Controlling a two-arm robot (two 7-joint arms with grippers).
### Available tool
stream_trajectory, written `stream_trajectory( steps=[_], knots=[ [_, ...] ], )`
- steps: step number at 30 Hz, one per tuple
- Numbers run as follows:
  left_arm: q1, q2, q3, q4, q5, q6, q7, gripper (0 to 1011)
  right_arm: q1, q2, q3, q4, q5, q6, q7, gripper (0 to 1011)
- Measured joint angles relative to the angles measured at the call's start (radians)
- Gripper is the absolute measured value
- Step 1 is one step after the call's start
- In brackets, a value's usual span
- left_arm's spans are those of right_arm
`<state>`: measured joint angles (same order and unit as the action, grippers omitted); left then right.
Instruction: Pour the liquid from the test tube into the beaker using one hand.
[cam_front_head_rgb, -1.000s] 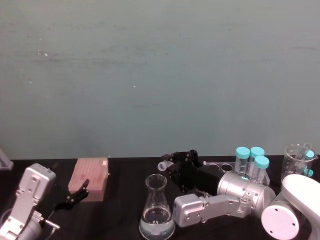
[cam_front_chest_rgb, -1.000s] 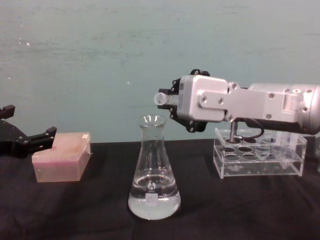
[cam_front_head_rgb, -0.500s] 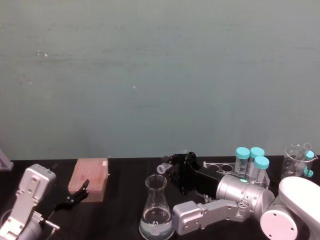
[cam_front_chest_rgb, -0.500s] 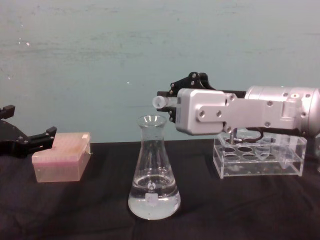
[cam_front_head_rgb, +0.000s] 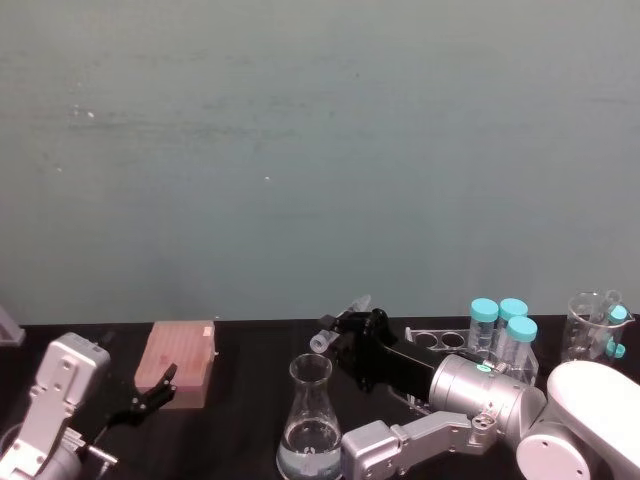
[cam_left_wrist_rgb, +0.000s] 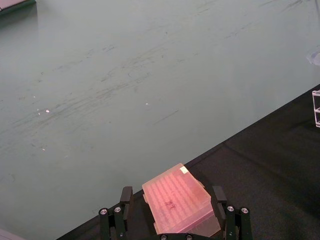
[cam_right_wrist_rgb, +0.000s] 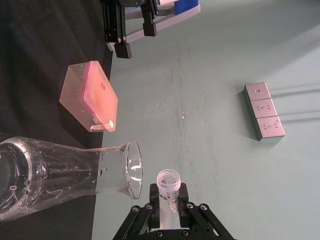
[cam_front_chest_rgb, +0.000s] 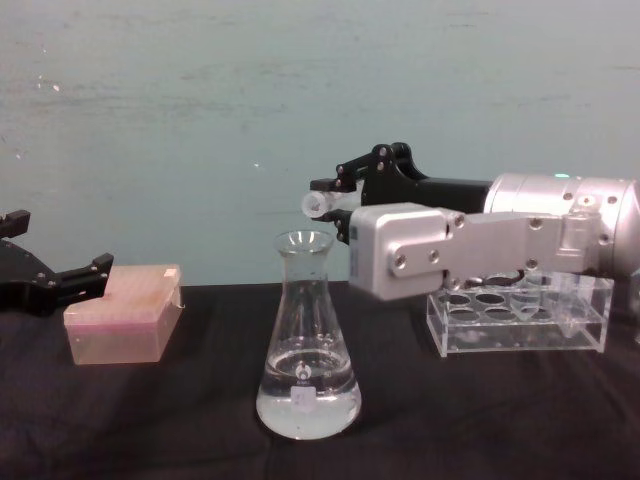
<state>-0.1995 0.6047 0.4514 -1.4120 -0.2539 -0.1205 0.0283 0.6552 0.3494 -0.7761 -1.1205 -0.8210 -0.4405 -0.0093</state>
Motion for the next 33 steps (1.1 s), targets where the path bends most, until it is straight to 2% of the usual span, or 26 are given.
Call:
stream_trajectory(
  steps=[11,33],
  knots=[
    [0.000,0.000,0.000,0.000,0.000,0.000,0.000,1000,0.008,0.009,-0.023,0.007,-0.051,0.004,-0.053,198],
    [0.000,0.000,0.000,0.000,0.000,0.000,0.000,1000,0.026,0.021,-0.059,0.013,-0.115,0.008,-0.116,199]
  ],
)
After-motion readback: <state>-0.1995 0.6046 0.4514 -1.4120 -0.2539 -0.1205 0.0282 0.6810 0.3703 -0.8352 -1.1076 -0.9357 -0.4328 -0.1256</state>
